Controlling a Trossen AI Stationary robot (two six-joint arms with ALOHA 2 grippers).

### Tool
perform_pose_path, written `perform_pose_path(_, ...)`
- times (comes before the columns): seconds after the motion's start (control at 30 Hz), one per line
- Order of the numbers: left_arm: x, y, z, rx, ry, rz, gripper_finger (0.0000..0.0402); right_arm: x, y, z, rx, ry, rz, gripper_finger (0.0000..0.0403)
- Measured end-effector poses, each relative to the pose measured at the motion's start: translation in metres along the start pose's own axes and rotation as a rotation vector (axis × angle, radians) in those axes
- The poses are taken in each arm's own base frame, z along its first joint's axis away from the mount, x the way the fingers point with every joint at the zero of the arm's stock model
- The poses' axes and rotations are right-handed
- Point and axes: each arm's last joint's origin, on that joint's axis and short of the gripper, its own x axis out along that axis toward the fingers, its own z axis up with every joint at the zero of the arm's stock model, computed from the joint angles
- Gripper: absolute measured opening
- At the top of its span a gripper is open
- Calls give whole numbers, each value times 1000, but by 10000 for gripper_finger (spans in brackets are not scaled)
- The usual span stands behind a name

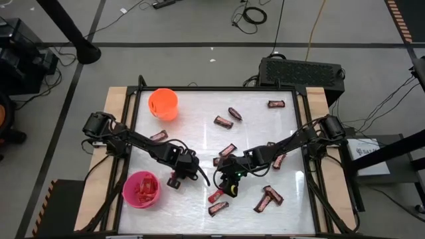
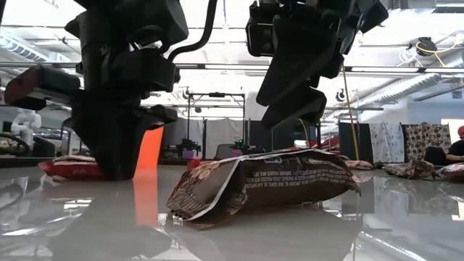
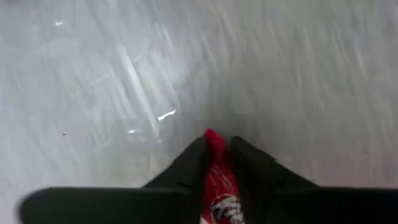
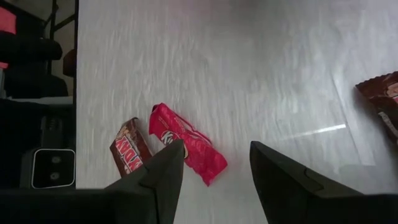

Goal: Sort candy by brand, put in halloween buckets
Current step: Put the red chocolate bar into the pink bucket

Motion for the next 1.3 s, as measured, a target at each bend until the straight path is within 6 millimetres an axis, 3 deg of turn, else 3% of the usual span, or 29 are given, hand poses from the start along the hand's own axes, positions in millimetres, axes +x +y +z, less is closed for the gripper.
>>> perform_pose_path(0.13,-1,0,0,-1,-5,0,11,0,0,0,8,0,0,176)
perform_pose_path(0.33,-16,0,0,-2,-1,30,3,0,0,0,12,-1,0,176)
perform_pose_path(0.47,-50,-1,8,1,-59,48,2,0,-3,2,19,-4,-1,176)
perform_pose_path(0.67,-105,-5,0,-2,-79,115,1,-1,-6,6,17,-17,-1,176)
perform_pose_path(0.8,-134,-12,-13,-108,-104,60,1,-2,-11,10,11,-30,-4,176)
perform_pose_path(0.97,-162,-36,-31,-350,-103,-235,0,-3,-14,13,-9,-35,-10,176)
perform_pose_path(1.07,-172,-56,-38,-398,-84,-349,0,-3,-16,14,-46,-37,-14,176)
perform_pose_path(1.3,-165,-89,-49,-349,-23,-312,3,-4,-22,18,-82,-46,-25,176)
